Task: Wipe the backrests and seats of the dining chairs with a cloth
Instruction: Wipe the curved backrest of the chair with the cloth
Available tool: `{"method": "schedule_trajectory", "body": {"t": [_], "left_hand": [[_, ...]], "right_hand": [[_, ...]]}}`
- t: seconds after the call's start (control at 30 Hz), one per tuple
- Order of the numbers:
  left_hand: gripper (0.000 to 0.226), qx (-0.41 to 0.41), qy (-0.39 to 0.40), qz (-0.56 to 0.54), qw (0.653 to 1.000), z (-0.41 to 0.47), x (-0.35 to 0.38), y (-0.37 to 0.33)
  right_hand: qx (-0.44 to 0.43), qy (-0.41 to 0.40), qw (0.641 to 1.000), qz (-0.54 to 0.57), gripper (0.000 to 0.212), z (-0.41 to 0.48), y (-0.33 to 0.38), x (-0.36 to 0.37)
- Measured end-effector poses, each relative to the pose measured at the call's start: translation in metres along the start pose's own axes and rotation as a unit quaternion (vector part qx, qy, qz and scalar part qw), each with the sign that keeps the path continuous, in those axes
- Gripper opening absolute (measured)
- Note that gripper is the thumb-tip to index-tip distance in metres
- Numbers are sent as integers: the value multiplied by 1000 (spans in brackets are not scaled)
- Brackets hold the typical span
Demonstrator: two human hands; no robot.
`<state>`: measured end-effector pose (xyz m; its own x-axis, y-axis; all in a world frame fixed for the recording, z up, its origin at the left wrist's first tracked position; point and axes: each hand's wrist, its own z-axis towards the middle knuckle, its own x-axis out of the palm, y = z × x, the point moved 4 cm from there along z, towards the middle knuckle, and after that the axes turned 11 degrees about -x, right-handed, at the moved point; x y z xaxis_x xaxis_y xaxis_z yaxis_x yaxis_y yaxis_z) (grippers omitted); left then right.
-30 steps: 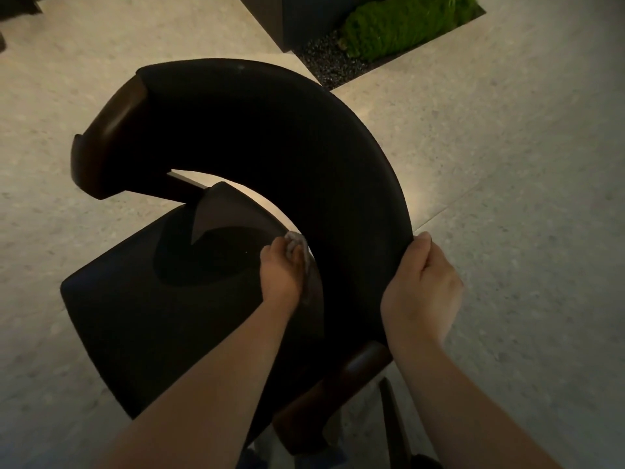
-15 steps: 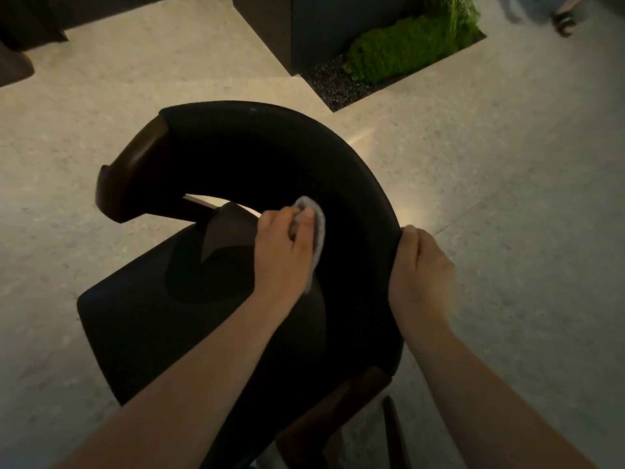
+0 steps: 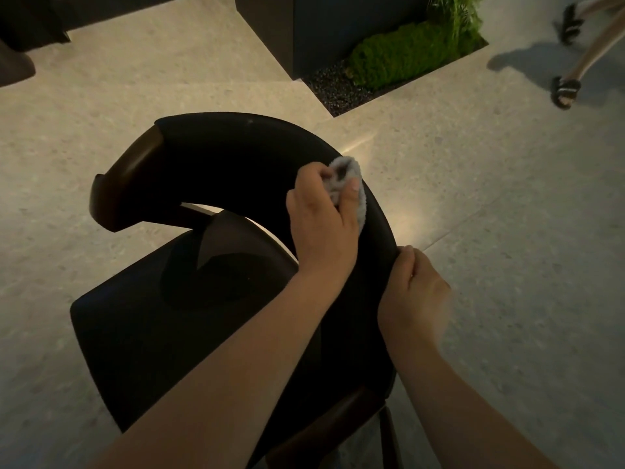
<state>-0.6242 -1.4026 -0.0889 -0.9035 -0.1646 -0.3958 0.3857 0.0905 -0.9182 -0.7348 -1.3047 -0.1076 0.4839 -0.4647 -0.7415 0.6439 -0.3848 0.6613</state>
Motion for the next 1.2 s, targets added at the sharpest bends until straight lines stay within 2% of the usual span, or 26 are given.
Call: {"method": "schedule_trajectory", "body": {"t": [0.1, 0.2, 0.4, 0.6, 0.67, 0.77, 0.87, 0.97, 1.07, 1.13, 1.2], "left_hand": [[37, 78, 11, 104, 991, -1, 5, -1], [35, 107, 15, 162, 981, 1, 9, 3], [19, 115, -11, 102, 988, 5, 7, 2], [15, 131, 27, 64, 989, 8, 4, 14], [14, 98, 19, 35, 994, 8, 3, 26], [5, -13, -23, -18, 999, 5, -6, 58], [4, -60, -6, 8, 998, -2, -10, 84], [5, -34, 1, -6, 999, -6, -13, 77], [13, 49, 13, -46, 998, -8, -9, 52], [23, 94, 37, -1, 995, -11, -1, 45], [27, 83, 35, 46, 995, -13, 4, 54]], "right_hand": [[-4, 3, 1000, -2, 38, 0, -1, 1], [-8, -2, 1000, 2, 37, 0, 0, 1], [-10, -9, 1000, 11, 37, -1, -2, 2], [-5, -8, 1000, 13, 38, -2, -3, 2], [-4, -6, 1000, 18, 38, -1, -3, 2], [1, -2, 1000, 30, 38, -3, -2, 2], [7, -1, 999, 35, 38, -2, -3, 2], [7, -2, 999, 35, 37, -2, -4, 3], [-2, -13, 1000, 27, 37, -2, -2, 1], [-3, -14, 1000, 22, 37, -1, -3, 2], [-1, -8, 1000, 20, 37, -2, -4, 1]]}}
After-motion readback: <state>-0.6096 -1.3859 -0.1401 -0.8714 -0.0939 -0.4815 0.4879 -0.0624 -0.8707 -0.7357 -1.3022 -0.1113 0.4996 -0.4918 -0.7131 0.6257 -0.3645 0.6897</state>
